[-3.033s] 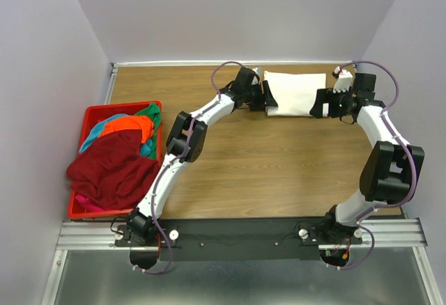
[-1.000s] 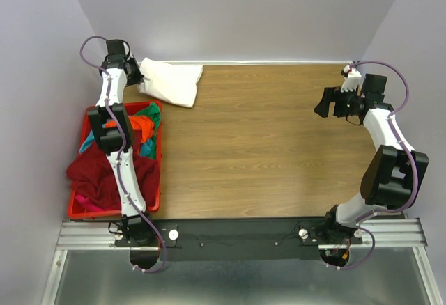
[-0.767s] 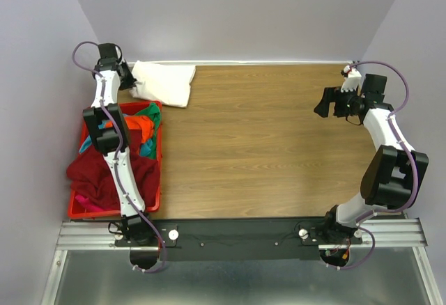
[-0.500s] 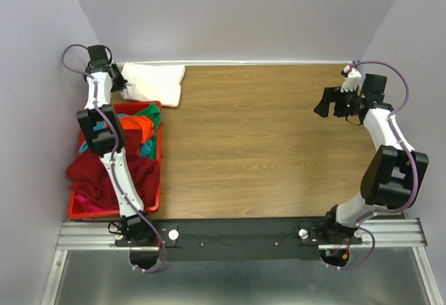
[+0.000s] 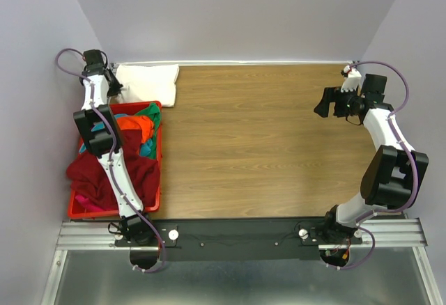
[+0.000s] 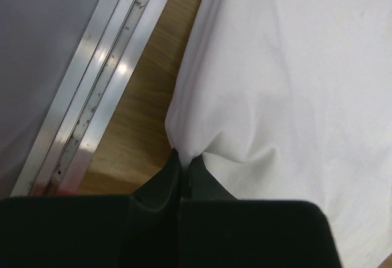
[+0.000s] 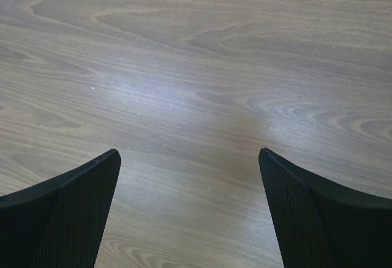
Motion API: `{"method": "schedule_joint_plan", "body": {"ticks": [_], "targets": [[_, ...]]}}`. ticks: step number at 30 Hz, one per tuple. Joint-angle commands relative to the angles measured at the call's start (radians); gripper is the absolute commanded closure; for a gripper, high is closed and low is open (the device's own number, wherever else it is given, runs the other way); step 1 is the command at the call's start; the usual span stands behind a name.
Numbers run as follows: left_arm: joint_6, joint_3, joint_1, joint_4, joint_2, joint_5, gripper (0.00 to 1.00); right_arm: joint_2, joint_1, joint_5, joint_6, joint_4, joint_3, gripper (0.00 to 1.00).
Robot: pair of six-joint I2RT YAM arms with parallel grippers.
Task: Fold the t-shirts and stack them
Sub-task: Neatly place the folded tshirt to the corner, then reset both grippers
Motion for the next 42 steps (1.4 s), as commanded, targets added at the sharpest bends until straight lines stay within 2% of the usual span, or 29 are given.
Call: {"method": "schedule_joint_plan", "body": {"ticks": [1,3,4,6,10,11,14,17,18,19,20,24,27,28,30,31,32,34,36,37,38,41,42], "targets": [[-0.03,-0.006,0.035,0.011,-0.046,-0.065,1.0,-0.013,-0.011,-0.025,-0.001,0.006,-0.015,0.0],[-0.032,0.019,0.038,-0.001,-0.051,-0.065,1.0,-0.012,-0.013,-0.023,-0.001,0.006,-0.015,0.0],[-0.032,0.027,0.037,-0.004,-0.054,-0.065,0.91,-0.012,-0.012,-0.025,-0.001,0.006,-0.015,0.0],[-0.032,0.043,0.038,-0.013,-0.066,-0.065,0.81,-0.013,-0.011,-0.026,0.001,0.006,-0.015,0.0],[-0.009,0.053,0.037,0.008,-0.155,-0.104,0.39,-0.015,-0.012,-0.037,0.004,0.006,-0.017,0.0],[-0.003,0.065,0.037,0.008,-0.169,-0.106,0.35,-0.018,-0.011,-0.039,0.004,0.006,-0.017,0.0],[0.01,0.044,0.032,0.029,-0.248,-0.1,0.35,-0.016,-0.011,-0.046,0.005,0.004,-0.017,0.0],[0.055,-0.09,0.0,0.103,-0.371,-0.098,0.35,-0.016,-0.013,-0.056,0.002,0.004,-0.017,0.0],[0.062,-0.129,-0.004,0.108,-0.394,-0.082,0.35,-0.018,-0.012,-0.059,-0.001,0.0,-0.017,0.0],[0.077,-0.153,-0.015,0.118,-0.441,-0.003,0.37,-0.019,-0.011,-0.072,-0.009,-0.002,-0.017,0.0],[0.092,-0.177,-0.024,0.147,-0.469,0.021,0.4,-0.021,-0.011,-0.085,-0.015,-0.003,-0.017,0.0],[0.129,-0.381,-0.09,0.27,-0.642,0.079,0.41,-0.042,-0.011,-0.178,-0.068,-0.017,-0.029,0.0],[0.167,-0.548,-0.168,0.373,-0.836,0.064,0.41,-0.061,-0.008,-0.253,-0.114,-0.023,-0.037,0.0],[0.2,-0.588,-0.19,0.394,-0.947,0.037,0.41,-0.068,-0.004,-0.267,-0.128,-0.023,-0.037,0.0],[0.209,-0.726,-0.233,0.473,-1.061,0.009,0.35,-0.096,0.022,-0.287,-0.162,-0.029,-0.037,0.0],[0.211,-0.772,-0.235,0.5,-1.174,0.035,0.31,-0.107,0.037,-0.287,-0.189,-0.031,-0.035,0.0],[0.202,-0.864,-0.235,0.552,-1.227,0.043,0.2,-0.127,0.079,-0.284,-0.206,-0.035,-0.037,0.0],[0.192,-0.955,-0.235,0.607,-1.363,0.067,0.02,-0.15,0.172,-0.252,-0.266,-0.039,-0.038,0.0],[0.172,-1.079,-0.235,0.64,-1.437,0.122,0.02,-0.17,0.249,-0.188,-0.312,-0.042,-0.026,0.0],[0.169,-1.117,-0.238,0.655,-1.498,0.148,0.02,-0.167,0.354,-0.163,-0.32,-0.043,-0.02,0.0],[0.149,-1.175,-0.238,0.671,-1.523,0.165,0.02,-0.155,0.398,-0.151,-0.331,-0.051,0.006,0.0],[0.149,-1.239,-0.235,0.639,-1.597,0.164,0.02,-0.098,0.533,-0.303,-0.32,-0.127,0.073,0.0],[0.148,-1.25,-0.236,0.631,-1.63,0.121,0.02,-0.031,0.618,-0.391,-0.305,-0.156,0.148,0.0]]}}
